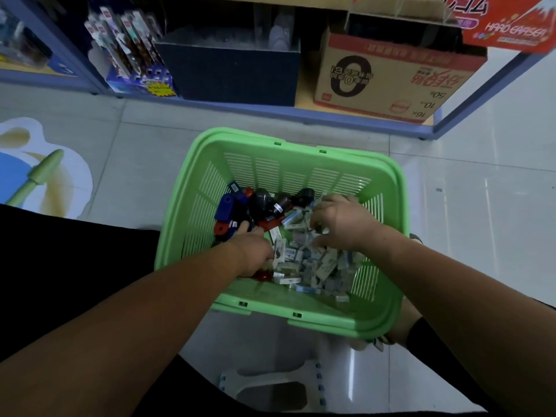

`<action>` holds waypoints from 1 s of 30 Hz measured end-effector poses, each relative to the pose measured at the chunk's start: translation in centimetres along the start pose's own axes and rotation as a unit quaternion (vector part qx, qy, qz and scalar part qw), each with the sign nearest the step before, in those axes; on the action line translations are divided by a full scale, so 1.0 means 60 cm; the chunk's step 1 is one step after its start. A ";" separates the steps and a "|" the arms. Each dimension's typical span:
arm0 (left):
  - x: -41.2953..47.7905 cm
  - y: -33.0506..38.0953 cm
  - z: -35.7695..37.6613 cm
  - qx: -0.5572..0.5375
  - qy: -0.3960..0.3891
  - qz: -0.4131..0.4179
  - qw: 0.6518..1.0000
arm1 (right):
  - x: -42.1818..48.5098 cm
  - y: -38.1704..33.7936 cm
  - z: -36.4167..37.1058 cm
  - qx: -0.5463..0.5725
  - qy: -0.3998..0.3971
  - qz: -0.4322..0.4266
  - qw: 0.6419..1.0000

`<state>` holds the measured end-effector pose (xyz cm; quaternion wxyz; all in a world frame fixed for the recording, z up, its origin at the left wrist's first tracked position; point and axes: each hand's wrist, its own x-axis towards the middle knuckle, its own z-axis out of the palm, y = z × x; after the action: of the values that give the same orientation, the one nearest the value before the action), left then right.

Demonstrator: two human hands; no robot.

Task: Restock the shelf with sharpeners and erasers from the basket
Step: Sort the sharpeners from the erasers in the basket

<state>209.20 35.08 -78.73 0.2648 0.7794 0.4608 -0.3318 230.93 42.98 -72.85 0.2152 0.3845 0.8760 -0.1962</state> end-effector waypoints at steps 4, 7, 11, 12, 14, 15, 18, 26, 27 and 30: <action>-0.008 0.006 -0.032 -0.125 0.087 -0.016 0.988 | 0.005 0.003 -0.013 0.079 0.072 0.055 0.993; -0.011 0.037 -0.070 -0.345 0.066 0.019 0.936 | 0.011 0.005 -0.025 0.140 0.100 0.081 0.982; 0.000 0.058 -0.062 -0.542 0.012 0.024 0.840 | 0.019 0.002 -0.025 0.162 0.071 0.064 0.982; 0.003 0.045 -0.050 -0.520 0.027 0.002 0.854 | 0.020 0.002 -0.022 0.158 0.059 0.059 0.984; 0.002 0.010 -0.022 -0.460 0.053 -0.043 0.885 | 0.023 0.000 -0.016 0.150 0.038 0.051 0.987; -0.002 -0.006 -0.011 -0.430 0.062 -0.057 0.899 | 0.025 0.000 -0.011 0.139 0.035 0.042 0.989; -0.007 -0.033 0.002 -0.323 0.042 -0.064 0.943 | 0.028 -0.006 0.008 0.098 0.049 0.000 0.994; -0.020 -0.013 -0.009 0.019 0.016 0.029 0.999 | 0.056 -0.060 0.066 0.014 0.003 -0.109 0.994; -0.020 -0.014 -0.013 0.031 0.032 0.021 0.999 | 0.060 -0.067 0.071 0.003 -0.003 -0.124 0.992; -0.026 -0.030 -0.024 -0.014 0.041 -0.021 0.999 | 0.077 -0.096 0.096 -0.025 -0.018 -0.176 0.984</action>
<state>207.41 36.06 -76.79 0.2491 0.7786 0.4924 -0.2986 225.06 39.18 -79.02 0.2022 0.2153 0.9307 -0.2158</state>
